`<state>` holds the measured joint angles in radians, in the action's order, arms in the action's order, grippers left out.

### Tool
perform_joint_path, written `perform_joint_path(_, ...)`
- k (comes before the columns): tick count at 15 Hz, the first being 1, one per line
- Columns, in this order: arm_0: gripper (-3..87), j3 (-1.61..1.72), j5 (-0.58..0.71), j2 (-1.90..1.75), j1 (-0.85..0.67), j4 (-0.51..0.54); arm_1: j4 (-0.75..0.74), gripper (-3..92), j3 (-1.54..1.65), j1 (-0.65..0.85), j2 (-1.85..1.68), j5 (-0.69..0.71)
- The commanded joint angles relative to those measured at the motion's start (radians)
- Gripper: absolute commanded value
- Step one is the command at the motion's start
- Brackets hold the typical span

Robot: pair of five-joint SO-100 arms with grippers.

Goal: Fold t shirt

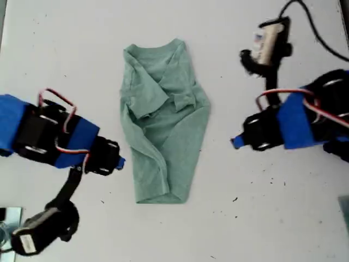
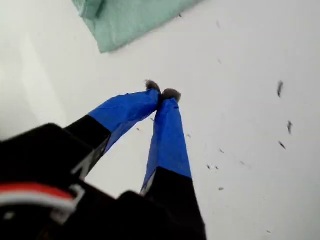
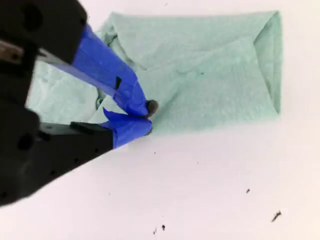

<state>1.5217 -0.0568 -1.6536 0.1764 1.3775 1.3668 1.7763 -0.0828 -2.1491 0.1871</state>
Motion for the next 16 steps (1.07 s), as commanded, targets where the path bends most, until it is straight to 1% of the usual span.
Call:
perform_joint_path(1,24.7,-0.451,0.08,0.242,0.0,0.083,0.138,27.3,-0.64,-0.055,0.471,0.049)
perform_joint_path(2,32.7,-0.476,0.089,0.259,0.006,0.092,0.173,39.7,-0.753,-0.072,0.563,0.072)
perform_joint_path(5,35.2,-0.449,0.089,0.27,0.009,0.161,0.14,37.0,-0.767,-0.086,0.634,0.064)
perform_joint_path(8,37.4,-0.399,0.031,0.39,0.021,0.163,0.106,35.3,-0.784,-0.104,0.778,0.025)
perform_joint_path(11,37.6,-0.394,0.003,0.525,0.038,0.118,0.055,34.6,-0.816,-0.117,0.934,0.009)
perform_joint_path(14,36.6,-0.382,0.0,0.652,0.035,0.017,0.014,33.6,-0.857,-0.129,1.048,0.002)
perform_joint_path(16,29.4,-0.4,0.014,0.716,0.031,-0.011,0.0,31.9,-0.896,-0.133,1.131,0.002)
